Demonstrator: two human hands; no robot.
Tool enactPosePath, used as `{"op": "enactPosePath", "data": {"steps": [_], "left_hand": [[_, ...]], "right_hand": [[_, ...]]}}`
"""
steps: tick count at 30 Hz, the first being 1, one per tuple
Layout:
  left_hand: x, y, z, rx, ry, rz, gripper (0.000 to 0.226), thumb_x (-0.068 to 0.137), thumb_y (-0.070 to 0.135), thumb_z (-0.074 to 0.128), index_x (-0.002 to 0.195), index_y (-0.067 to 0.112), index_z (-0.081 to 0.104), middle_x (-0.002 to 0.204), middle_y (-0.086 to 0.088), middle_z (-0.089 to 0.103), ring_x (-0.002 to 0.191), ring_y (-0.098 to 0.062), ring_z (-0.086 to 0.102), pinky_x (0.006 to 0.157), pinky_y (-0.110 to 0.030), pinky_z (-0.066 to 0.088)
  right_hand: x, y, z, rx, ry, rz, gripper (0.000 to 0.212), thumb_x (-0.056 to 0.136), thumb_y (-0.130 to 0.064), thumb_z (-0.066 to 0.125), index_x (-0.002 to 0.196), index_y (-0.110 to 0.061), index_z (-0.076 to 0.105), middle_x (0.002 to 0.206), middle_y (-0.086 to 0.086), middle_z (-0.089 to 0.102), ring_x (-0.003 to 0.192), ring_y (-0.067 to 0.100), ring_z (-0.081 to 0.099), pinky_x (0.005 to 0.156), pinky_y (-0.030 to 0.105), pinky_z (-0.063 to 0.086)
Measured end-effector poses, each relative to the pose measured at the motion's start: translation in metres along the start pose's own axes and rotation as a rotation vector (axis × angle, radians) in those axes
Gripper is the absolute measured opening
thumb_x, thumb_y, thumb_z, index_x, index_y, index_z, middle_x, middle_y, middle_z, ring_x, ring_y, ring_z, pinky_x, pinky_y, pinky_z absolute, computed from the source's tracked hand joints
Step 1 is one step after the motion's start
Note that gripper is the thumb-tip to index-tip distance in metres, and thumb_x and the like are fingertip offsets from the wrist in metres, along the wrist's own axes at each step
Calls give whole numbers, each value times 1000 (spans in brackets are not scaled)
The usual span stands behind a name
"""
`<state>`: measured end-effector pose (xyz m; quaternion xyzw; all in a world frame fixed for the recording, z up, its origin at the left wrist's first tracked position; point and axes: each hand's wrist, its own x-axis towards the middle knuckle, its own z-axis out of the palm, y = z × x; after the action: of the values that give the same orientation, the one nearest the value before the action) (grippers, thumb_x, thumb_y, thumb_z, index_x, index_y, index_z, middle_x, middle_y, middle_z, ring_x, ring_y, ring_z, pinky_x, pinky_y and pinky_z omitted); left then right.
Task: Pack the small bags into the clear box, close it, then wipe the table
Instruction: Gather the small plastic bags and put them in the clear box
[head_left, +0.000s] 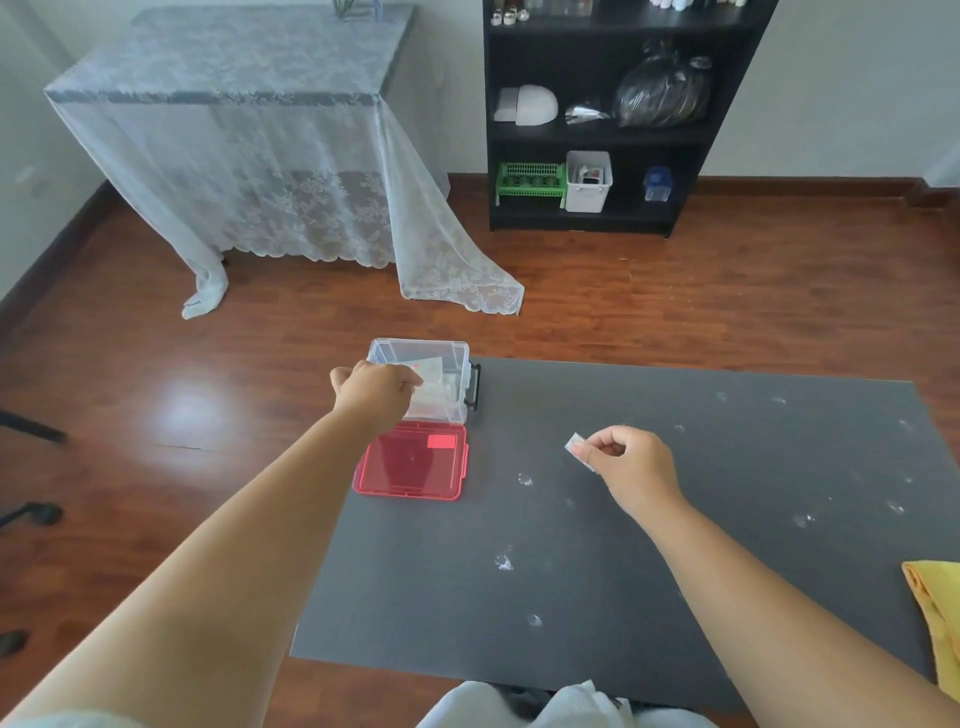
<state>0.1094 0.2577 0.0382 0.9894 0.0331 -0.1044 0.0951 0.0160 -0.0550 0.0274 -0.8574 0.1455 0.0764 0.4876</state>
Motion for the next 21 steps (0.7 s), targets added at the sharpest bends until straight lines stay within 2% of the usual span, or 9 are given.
{"op": "enactPosePath", "data": {"steps": [3, 7, 11, 13, 16, 21], "left_hand": [[0, -9, -2, 9, 43, 46, 39, 95, 28, 35, 115, 42, 65, 114, 11, 65, 116, -20, 42, 88, -37, 20], [-6, -24, -2, -51, 170, 108, 29, 92, 28, 47, 111, 38, 67, 126, 11, 58, 122, -22, 39, 89, -37, 20], [-14, -39, 4, -88, 201, 104, 33, 91, 33, 52, 123, 35, 61, 141, 8, 46, 130, -25, 34, 102, -45, 24], [-18, -43, 8, -119, 172, 74, 40, 92, 35, 51, 132, 34, 53, 148, 8, 39, 134, -27, 32, 105, -47, 24], [-24, -45, 15, -190, 122, 17, 47, 94, 39, 46, 141, 32, 43, 153, 12, 31, 137, -26, 28, 107, -48, 25], [-28, -46, 21, -284, 111, -10, 49, 96, 39, 43, 144, 30, 39, 156, 16, 24, 138, -25, 27, 107, -46, 25]], "right_hand": [[3, -8, 10, 14, -4, 6, 17, 82, -38, 75, 72, -25, 73, 69, -7, 67, 61, 8, 56, 55, 16, 40], [10, -34, 27, 40, -19, -13, 17, 84, -42, 71, 75, -28, 74, 65, -16, 67, 58, -2, 57, 53, 10, 39], [29, -79, 54, 58, -56, -100, 11, 88, -38, 65, 80, -34, 72, 74, -21, 68, 66, -10, 59, 60, 13, 40], [42, -101, 69, 23, -87, -163, 12, 89, -26, 63, 89, -31, 73, 80, -20, 67, 67, -8, 57, 60, 12, 38], [58, -126, 94, -96, -141, -251, 19, 89, -15, 62, 102, -19, 75, 91, -13, 66, 79, 3, 58, 69, 15, 39], [77, -141, 127, -290, -233, -302, 19, 87, -13, 62, 101, -22, 73, 95, -6, 69, 89, 13, 61, 64, 19, 41]]}}
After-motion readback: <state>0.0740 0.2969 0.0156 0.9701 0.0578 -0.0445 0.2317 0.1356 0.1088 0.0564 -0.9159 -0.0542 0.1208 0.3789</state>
